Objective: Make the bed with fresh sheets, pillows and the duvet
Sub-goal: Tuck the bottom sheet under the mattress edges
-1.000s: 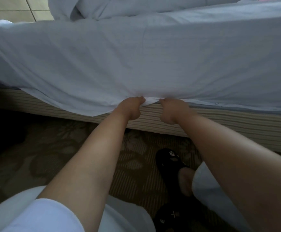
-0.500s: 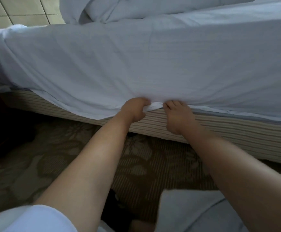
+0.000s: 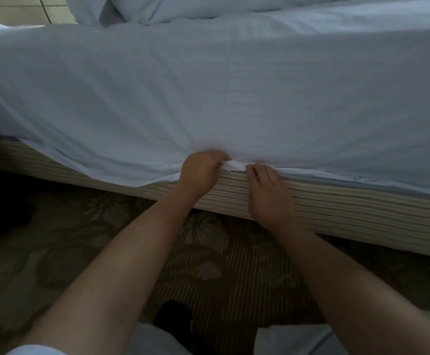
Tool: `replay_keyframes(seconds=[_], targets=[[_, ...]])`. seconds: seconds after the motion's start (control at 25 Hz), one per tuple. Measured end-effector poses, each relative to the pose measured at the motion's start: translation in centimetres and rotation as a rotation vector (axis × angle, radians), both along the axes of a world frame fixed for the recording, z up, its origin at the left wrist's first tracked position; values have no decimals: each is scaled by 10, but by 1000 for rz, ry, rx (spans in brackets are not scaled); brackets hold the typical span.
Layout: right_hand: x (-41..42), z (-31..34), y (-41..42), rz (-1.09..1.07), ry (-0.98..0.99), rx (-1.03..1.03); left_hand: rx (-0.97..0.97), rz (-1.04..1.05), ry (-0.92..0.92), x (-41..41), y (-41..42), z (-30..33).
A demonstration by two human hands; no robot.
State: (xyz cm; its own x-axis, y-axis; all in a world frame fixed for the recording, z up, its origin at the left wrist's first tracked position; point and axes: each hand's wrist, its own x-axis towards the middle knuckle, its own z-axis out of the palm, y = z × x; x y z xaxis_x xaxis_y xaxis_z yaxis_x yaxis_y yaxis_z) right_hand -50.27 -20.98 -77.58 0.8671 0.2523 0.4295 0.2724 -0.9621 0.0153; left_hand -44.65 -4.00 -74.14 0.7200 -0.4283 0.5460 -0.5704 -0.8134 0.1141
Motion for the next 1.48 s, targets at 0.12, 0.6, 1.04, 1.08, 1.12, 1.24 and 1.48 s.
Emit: replay_keyframes(seconds=[0.12, 0.6, 1.04, 1.08, 1.12, 1.24, 1.48], targets=[[13, 3, -7, 59, -129, -13, 100, 70, -60, 7, -6, -2], [-3, 13, -5, 52, 77, -89, 95, 5, -10, -10, 11, -4], [13, 29, -7, 61, 169, 28, 567, 160, 253, -11, -1, 26], [4, 23, -10, 96, 146, 14, 522, 105, 215, -18, -1, 23], [-4, 18, -14, 123, 142, 16, 437, 37, 187, -23, 1, 19], [1, 7, -18, 168, 91, -23, 273, -94, 71, -30, 4, 10], [23, 20, -6, 195, 171, 0, 351, 80, 368, -3, 0, 22]])
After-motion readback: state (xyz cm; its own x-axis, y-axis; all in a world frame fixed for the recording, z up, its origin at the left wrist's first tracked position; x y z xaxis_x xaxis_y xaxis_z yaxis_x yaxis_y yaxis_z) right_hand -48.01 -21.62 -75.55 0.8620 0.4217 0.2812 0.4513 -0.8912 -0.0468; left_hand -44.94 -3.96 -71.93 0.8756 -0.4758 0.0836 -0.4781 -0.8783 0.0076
